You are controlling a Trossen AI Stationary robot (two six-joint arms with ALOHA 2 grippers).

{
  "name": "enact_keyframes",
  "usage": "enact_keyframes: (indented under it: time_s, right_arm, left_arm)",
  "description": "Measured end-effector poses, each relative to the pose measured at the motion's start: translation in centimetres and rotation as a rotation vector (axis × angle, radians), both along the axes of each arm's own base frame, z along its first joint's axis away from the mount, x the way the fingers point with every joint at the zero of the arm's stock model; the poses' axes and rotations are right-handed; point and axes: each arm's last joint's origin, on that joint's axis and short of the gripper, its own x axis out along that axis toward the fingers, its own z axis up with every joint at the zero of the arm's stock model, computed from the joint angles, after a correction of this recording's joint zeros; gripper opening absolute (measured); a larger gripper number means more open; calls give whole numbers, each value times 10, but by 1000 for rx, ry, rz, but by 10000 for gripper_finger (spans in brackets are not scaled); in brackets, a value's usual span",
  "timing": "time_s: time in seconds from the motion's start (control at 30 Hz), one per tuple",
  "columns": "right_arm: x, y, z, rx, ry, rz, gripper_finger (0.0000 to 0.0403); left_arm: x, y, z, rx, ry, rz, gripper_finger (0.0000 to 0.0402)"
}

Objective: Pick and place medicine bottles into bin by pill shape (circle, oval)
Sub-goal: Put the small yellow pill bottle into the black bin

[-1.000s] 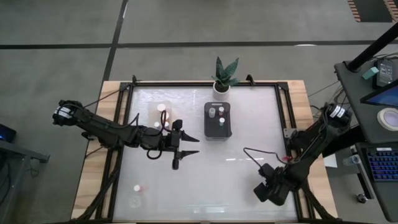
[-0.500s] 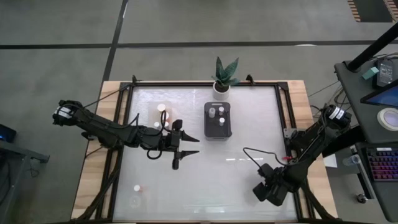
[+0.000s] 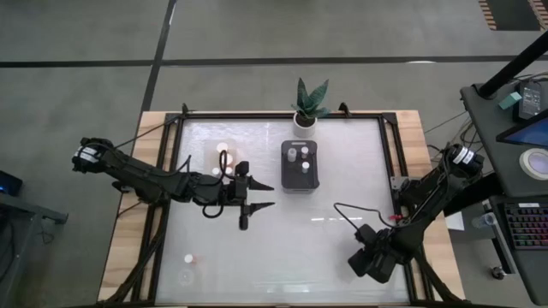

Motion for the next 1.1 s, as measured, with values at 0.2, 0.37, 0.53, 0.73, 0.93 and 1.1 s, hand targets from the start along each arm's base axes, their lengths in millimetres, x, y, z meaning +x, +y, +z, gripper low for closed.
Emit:
enact_keyframes:
  time_s: [0.2,0.37,0.53,0.73,0.93,1.1]
  right_arm:
    - [0,0,2,2,-7,32,79]
    - [-2,-2,8,12,-27,40,93]
    - [-4,-6,13,7,-28,41,110]
    - [-4,-11,21,-10,-78,53,85]
    - [5,-22,28,-11,-112,61,90]
    - [17,-33,30,-32,-129,89,89]
  left_arm:
    - [-1,0,2,-2,-7,1,173]
    - [0,0,4,-5,-20,6,173]
    - [0,0,4,-5,-19,6,173]
    - [0,1,4,-4,-20,18,173]
    - [0,1,3,6,-16,18,173]
    - [0,1,3,28,-14,16,173]
